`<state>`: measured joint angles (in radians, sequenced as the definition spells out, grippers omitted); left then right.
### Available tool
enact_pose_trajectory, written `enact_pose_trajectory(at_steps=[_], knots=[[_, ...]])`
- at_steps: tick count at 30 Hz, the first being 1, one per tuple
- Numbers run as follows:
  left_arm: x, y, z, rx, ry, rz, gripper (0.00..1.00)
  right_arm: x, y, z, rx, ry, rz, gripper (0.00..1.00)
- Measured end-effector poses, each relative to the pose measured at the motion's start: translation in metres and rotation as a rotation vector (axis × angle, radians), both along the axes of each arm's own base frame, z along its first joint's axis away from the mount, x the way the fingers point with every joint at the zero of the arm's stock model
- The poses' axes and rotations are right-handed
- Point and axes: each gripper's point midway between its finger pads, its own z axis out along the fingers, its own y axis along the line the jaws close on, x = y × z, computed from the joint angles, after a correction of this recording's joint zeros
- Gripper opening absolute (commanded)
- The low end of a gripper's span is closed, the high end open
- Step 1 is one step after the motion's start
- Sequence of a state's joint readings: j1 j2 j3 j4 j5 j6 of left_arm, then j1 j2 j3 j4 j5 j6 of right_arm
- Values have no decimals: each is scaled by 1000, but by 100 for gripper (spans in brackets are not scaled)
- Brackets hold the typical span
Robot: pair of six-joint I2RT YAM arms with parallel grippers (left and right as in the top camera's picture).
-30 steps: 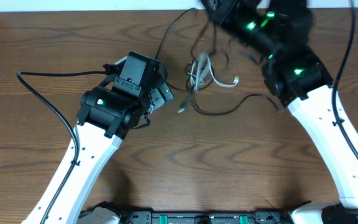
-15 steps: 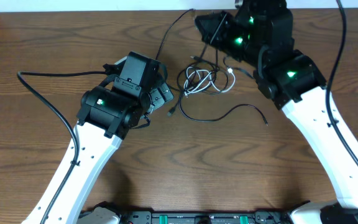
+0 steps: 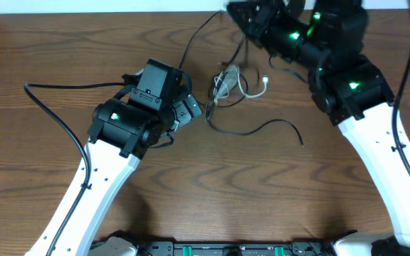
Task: Untangle cables
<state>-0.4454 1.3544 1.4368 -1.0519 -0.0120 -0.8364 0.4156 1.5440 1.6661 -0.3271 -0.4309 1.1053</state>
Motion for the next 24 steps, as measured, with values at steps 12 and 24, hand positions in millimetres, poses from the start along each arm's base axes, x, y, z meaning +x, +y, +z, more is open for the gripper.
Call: enact_pose_trajectory(at_steps=[12, 24], knots=[[7, -51, -16, -12, 0, -300, 93, 0, 5, 82, 388, -70, 24, 2], [38, -79, -6, -13, -161, -472, 93, -11, -13, 139, 661, -88, 89, 2]])
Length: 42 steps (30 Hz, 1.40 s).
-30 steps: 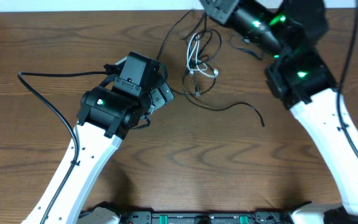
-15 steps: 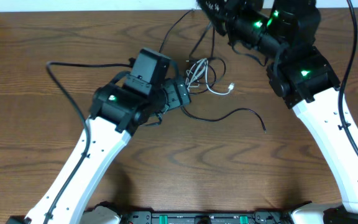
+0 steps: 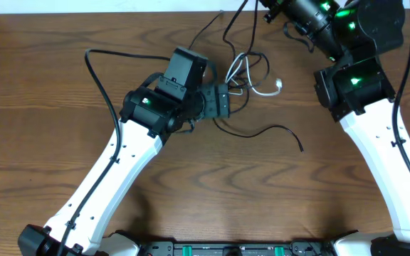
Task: Untangle cables
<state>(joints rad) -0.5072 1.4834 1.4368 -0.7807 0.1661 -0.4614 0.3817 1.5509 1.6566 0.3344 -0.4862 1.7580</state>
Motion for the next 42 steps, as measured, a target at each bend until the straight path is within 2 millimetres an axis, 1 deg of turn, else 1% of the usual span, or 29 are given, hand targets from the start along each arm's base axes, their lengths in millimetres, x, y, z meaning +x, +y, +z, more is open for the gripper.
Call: enact_pose_trajectory(at_steps=[2, 4, 7, 9, 12, 16, 19, 22, 24, 26, 27, 30, 31, 33, 37, 39, 40, 42], knots=[[6, -5, 6, -18, -35, -14, 93, -3, 2, 1, 18, 20, 30, 2], [8, -7, 9, -29, -51, -23, 93, -7, 1, 7, 49, 16, 54, 2], [11, -12, 9, -41, -57, -40, 93, -16, -1, 23, 100, -27, 83, 2], [13, -18, 6, -49, -58, -66, 93, -21, -2, 29, 121, -43, 97, 2], [21, -27, -1, -60, -61, -92, 93, -22, -2, 30, 134, -31, 111, 2], [35, -38, -3, -79, -99, -112, 93, -24, -1, 29, 138, -17, 133, 2], [42, -42, -3, -94, -122, -116, 77, -25, 0, 29, 142, -4, 150, 2], [43, -43, -8, -87, -113, -122, 37, -26, 1, 28, 143, 2, 160, 2], [44, -44, -11, -84, -107, -123, 23, -25, -1, 28, 138, 4, 163, 2], [44, -44, -11, -82, -108, -128, 15, -24, -4, 27, 133, 4, 161, 1], [44, -44, -11, -83, -108, -127, 15, -22, -6, 27, 130, 3, 157, 2], [43, -44, -11, -83, -104, -126, 8, -18, -14, 26, 121, 0, 143, 2], [43, -44, -12, -84, -102, -125, 8, -15, -16, 24, 113, 3, 133, 2], [43, -44, -12, -83, -101, -127, 8, -10, -19, 18, 93, 18, 117, 2], [42, -44, -12, -87, -95, -128, 8, 17, -32, -17, 6, 146, 41, 2], [40, -46, -11, -95, -92, -135, 8, 32, -43, -44, -54, 234, -12, 2], [39, -46, -10, -100, -91, -140, 8, 40, -51, -63, -97, 290, -47, 2], [37, -47, -6, -109, -97, -145, 8, 48, -63, -89, -163, 367, -96, 2]])
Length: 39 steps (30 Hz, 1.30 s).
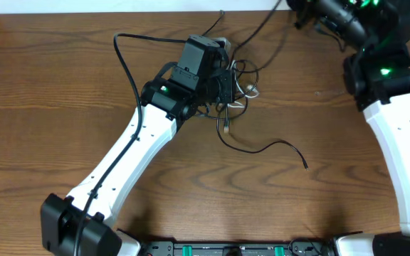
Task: Untangle cables
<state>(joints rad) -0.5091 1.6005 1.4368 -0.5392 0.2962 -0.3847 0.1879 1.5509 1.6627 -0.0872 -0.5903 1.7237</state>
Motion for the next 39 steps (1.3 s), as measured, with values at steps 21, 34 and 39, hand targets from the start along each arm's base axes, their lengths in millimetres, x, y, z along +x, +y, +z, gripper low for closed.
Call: enact_pose_trajectory(at_steps=[21, 34, 39], knots=[[-24, 8, 102, -258, -120, 97, 8, -22, -44, -149, -796, 133, 10, 99], [-23, 15, 97, -389, 56, 284, 7, -87, 25, -165, -1021, -286, 536, 99], [-26, 41, 69, -292, 134, 398, 8, -72, -3, -164, -1058, -280, 470, 99]])
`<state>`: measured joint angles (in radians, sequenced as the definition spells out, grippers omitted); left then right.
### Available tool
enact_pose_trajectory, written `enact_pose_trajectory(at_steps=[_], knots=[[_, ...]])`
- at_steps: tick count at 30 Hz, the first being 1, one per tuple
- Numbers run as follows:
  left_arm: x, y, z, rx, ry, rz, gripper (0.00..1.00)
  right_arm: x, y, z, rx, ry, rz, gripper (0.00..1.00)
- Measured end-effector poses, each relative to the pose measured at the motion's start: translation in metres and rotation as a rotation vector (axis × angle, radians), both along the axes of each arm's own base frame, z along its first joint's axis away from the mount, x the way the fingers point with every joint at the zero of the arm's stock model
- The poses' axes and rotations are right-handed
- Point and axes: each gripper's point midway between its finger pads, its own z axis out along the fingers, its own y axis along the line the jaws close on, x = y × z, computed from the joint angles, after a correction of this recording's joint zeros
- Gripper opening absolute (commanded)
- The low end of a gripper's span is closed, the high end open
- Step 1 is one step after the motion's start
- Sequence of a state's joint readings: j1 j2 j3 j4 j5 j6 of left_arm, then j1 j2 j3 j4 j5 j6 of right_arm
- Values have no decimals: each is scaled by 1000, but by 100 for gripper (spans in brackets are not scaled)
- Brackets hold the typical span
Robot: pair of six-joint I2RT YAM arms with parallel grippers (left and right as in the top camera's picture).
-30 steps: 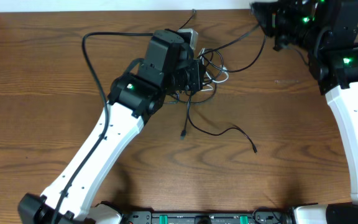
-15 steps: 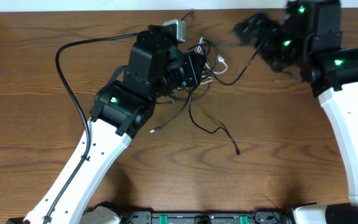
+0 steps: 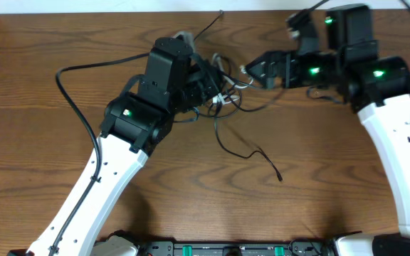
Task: Untangle cables
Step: 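Lift the cables with the left gripper while the right gripper reaches toward them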
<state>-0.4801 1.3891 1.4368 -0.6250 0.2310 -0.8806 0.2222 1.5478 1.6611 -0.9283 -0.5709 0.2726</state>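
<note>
A knot of thin black and white cables (image 3: 223, 96) lies at the table's far middle. One black strand (image 3: 251, 153) trails from it toward the front and ends near the centre. My left gripper (image 3: 211, 87) is buried in the knot's left side and looks shut on the strands; its fingertips are hidden by its own body. My right gripper (image 3: 249, 70) reaches in from the right, its fingers tapering to a point, apparently shut on the white cable's end (image 3: 245, 69).
Another black cable (image 3: 208, 27) runs from the knot to the table's far edge. The left arm's own black lead (image 3: 73, 99) loops over the table at the left. The wooden table (image 3: 205, 206) extends toward the front.
The right gripper, out of frame at the far edge before, now sits low at the knot's right side. The left gripper shifted left, and the knot and trailing strand moved left with it.
At first the right gripper held the cables up at the far side while the left gripper stood left of them. The left gripper then stood against the knot, later on top of it. Now both grippers meet at the knot.
</note>
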Motion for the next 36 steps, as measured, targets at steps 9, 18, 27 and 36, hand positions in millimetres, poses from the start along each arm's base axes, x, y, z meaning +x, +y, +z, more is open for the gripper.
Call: enact_pose_trajectory(at_steps=[9, 18, 27, 36], knots=[[-12, 44, -38, 205, 122, 149, 8, -2, -34, 16, 25, -24, -57, 99], [-29, 9, -62, 103, 283, -17, 8, -46, 21, 6, -17, -22, 208, 99], [-43, -35, -38, -115, 297, -224, 8, -37, 22, -5, -73, -22, 176, 99], [-59, -49, -23, -254, 377, -310, 8, -34, 0, -24, -257, -63, 183, 99]])
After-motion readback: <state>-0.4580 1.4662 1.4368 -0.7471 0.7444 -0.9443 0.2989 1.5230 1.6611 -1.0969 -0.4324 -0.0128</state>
